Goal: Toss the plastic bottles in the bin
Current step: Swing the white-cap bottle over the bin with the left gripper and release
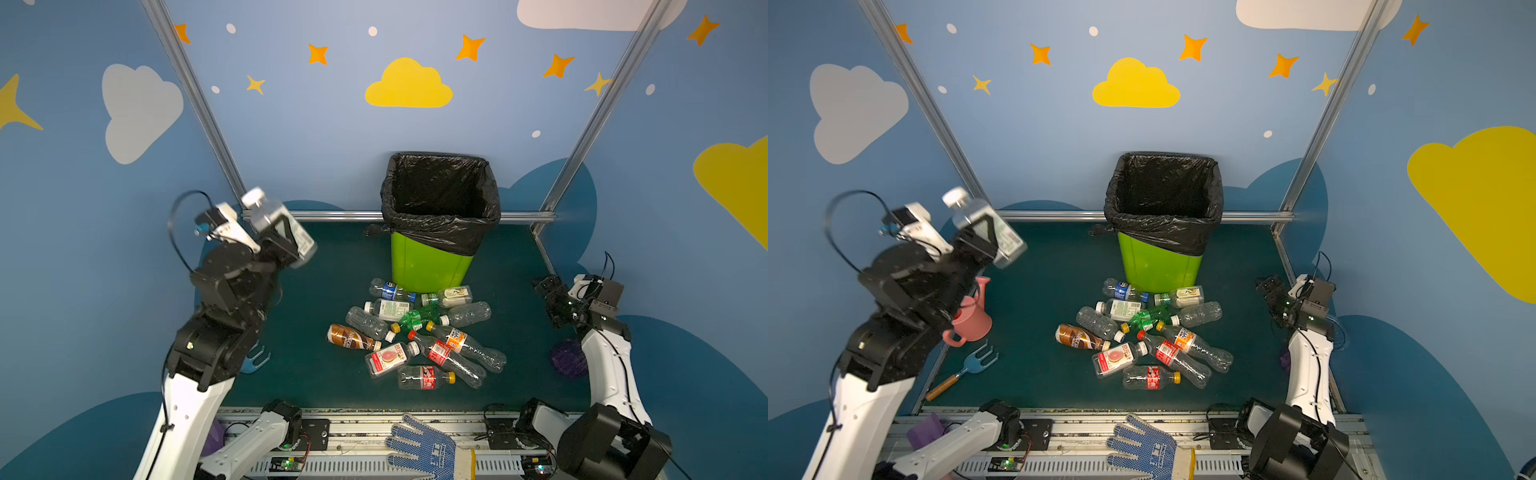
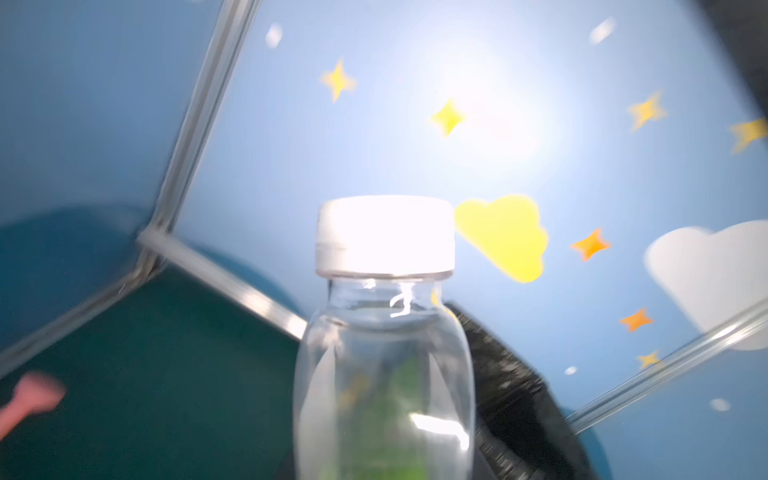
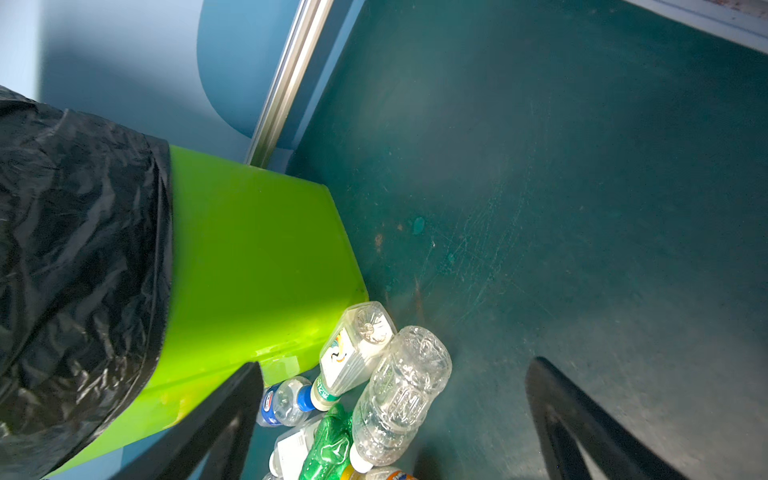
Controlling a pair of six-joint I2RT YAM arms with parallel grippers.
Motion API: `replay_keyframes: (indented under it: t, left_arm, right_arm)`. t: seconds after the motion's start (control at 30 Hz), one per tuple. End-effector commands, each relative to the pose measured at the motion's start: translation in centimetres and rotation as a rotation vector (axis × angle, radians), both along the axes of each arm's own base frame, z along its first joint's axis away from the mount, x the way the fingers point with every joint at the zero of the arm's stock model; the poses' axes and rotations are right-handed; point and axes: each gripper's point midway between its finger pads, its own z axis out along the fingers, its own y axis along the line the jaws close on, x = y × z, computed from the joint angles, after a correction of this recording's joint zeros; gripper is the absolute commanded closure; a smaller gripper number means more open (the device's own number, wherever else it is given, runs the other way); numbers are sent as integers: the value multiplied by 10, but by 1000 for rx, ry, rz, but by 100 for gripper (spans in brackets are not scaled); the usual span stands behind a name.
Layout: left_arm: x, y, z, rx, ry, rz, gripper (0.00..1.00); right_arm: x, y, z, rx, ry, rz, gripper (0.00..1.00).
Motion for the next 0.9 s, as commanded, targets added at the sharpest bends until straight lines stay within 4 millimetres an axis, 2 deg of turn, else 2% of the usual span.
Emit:
replay_keyframes:
  t: [0.0, 0.07, 0.13, 0.17, 0.23, 0.27, 0.33, 0.37, 0.4, 0.43, 0.47, 0.57, 0.7, 0.87]
  left_arm:
    - [0, -10, 85, 109, -267, -22, 62]
    - [25, -29, 94, 73, -303, -80, 62]
    - [68, -67, 84, 34, -249, -222, 62]
    - [103, -99, 61, 29, -165, -310, 62]
    - [154, -162, 20, 51, -20, -460, 59]
    - [171, -193, 7, 69, 38, -525, 58]
    - [189, -239, -7, 107, 94, -628, 54]
    - [189, -255, -2, 120, 67, -667, 51]
    - [183, -259, 16, 113, -7, -679, 41]
    - [176, -255, 34, 84, -67, -684, 28]
    - [176, -246, 46, 55, -88, -672, 21]
    - [150, -215, 86, 114, -208, -565, 0]
    - [114, -183, 113, 187, -281, -476, 0]
    - [90, -169, 109, 258, -254, -465, 0]
  right_arm:
    - [5, -4, 19, 9, -55, -10, 2]
    - [2, -3, 18, 20, -62, -14, 2]
    - [0, 0, 18, 31, -69, -12, 2]
    - [-1, 0, 17, 34, -69, -13, 2]
    - [-2, 3, 18, 45, -76, -7, 2]
    - [-2, 3, 18, 52, -77, -5, 2]
    - [-3, 6, 24, 52, -86, 9, 3]
    - [-5, 7, 27, 42, -87, 14, 3]
    - [-6, 6, 30, 28, -92, 16, 2]
    - [-8, 5, 31, 17, -93, 14, 2]
    - [-9, 4, 33, 12, -95, 9, 2]
    - [-14, 3, 40, 21, -114, 0, 2]
    - [-20, 6, 39, 32, -108, -10, 2]
    - [-28, 13, 25, 71, -66, -8, 2]
